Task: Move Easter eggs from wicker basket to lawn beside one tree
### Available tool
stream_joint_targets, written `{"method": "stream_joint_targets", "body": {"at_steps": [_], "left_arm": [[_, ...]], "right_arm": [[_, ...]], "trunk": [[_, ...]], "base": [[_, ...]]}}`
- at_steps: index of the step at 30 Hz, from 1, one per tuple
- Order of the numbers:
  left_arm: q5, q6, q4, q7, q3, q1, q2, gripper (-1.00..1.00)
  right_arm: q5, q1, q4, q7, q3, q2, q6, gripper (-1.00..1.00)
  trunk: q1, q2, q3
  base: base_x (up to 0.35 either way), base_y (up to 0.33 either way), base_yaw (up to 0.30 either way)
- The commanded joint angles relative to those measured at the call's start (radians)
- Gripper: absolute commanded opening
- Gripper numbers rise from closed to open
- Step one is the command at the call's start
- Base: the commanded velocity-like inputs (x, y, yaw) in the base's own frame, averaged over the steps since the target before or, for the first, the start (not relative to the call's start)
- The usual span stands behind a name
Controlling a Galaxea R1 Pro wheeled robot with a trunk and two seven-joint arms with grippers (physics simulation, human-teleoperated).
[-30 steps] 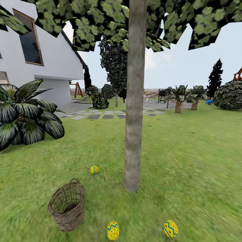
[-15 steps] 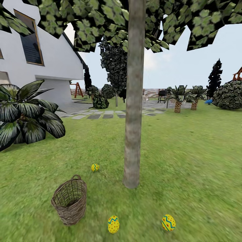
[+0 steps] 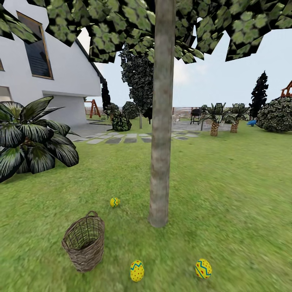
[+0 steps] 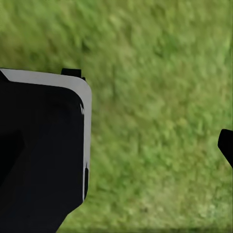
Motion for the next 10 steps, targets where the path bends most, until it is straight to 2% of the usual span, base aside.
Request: {"method": "stream_joint_targets", "body": {"at_steps": [1,10], "left_arm": [[-0.009,0.000,0.002,-0.002,0.009,-0.001,0.000,1.00],[-0.010,0.000,0.002,-0.002,0.008,-0.001,0.001,1.00]], "right_arm": [[0.002,-0.002,0.004,-0.003,0.007,0.000,-0.006,1.00],[0.002,-0.002,0.004,-0.003,0.008,0.000,-0.006,1.00]], "trunk": [[0.000,-0.001,-0.001],[0.000,-0.001,-0.001]], "base": [[0.000,0.000,0.000],[0.000,0.000,0.000]]}}
